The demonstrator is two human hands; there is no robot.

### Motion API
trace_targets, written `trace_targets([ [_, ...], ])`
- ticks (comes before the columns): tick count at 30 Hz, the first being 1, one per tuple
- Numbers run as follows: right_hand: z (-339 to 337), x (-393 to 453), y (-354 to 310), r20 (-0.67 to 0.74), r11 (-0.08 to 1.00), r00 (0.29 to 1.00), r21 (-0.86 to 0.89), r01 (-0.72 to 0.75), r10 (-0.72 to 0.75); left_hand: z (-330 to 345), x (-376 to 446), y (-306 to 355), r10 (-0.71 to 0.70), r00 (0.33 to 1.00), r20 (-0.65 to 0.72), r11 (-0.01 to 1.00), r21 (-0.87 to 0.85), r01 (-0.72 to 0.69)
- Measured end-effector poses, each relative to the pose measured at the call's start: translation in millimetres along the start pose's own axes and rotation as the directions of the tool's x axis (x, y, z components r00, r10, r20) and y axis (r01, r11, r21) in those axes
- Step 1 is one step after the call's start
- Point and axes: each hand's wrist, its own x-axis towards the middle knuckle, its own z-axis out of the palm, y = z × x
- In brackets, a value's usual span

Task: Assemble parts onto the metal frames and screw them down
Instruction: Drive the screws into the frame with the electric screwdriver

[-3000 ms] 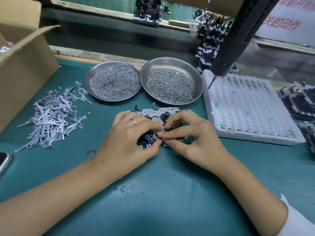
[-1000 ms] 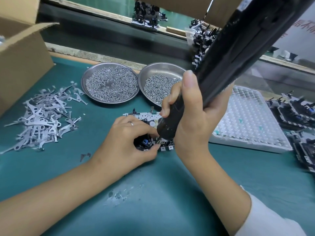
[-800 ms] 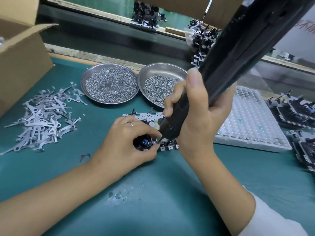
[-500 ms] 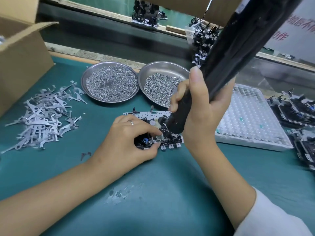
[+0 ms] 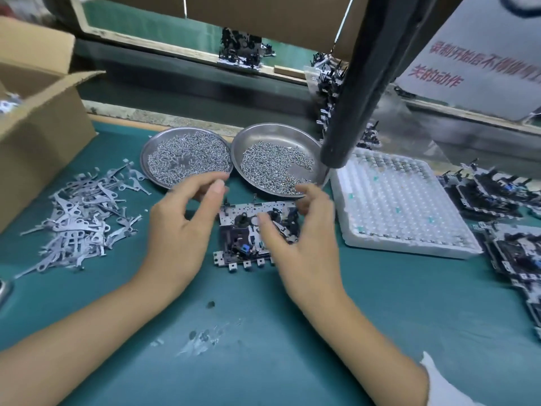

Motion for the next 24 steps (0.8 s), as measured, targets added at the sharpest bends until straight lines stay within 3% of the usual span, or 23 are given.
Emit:
trace_targets([
  [2,14.8,-3.8,-3.8,0.124,0.953,0.991,-0.294,0.079,-0.044,-0.7,3.4,-3.8,-0.006,0.999,-0.042,1.000,-0.013,0.005],
  [6,33.0,1.4,-14.6,0.196,0.869,0.981,-0.487,0.091,0.007,-1.3,3.1,-7.2,0.063,0.997,-0.054,0.998,0.020,-0.062],
  [9,31.7,1.7,-16.5,0.250,0.838,0.968,-0.534,0.115,0.027,-4.0,1.0,-7.7,0.111,0.993,-0.049,0.994,0.022,-0.110],
  [14,-19.6,-29.7,-11.9,0.304,0.873,0.948,-0.432,0.227,-0.097,-9.9,0.3,-12.2,0.153,0.986,-0.060,0.988,0.032,-0.151],
  [17,-74.8,-43.4,0.4,0.224,0.901,0.968,-0.390,0.192,-0.109,-8.6,0.5,-20.7,0.162,0.986,-0.045,0.987,0.015,-0.161],
  [21,-159.1,-30.0,29.1,-0.004,0.880,0.999,-0.475,0.033,-0.040,-6.5,5.1,-40.7,0.165,0.986,-0.034,0.986,0.006,-0.165],
  [24,-219.8,-4.2,59.6,-0.196,0.822,0.980,-0.557,-0.117,0.006,-6.0,10.6,-56.6,0.163,0.986,-0.027,0.987,0.010,-0.163],
])
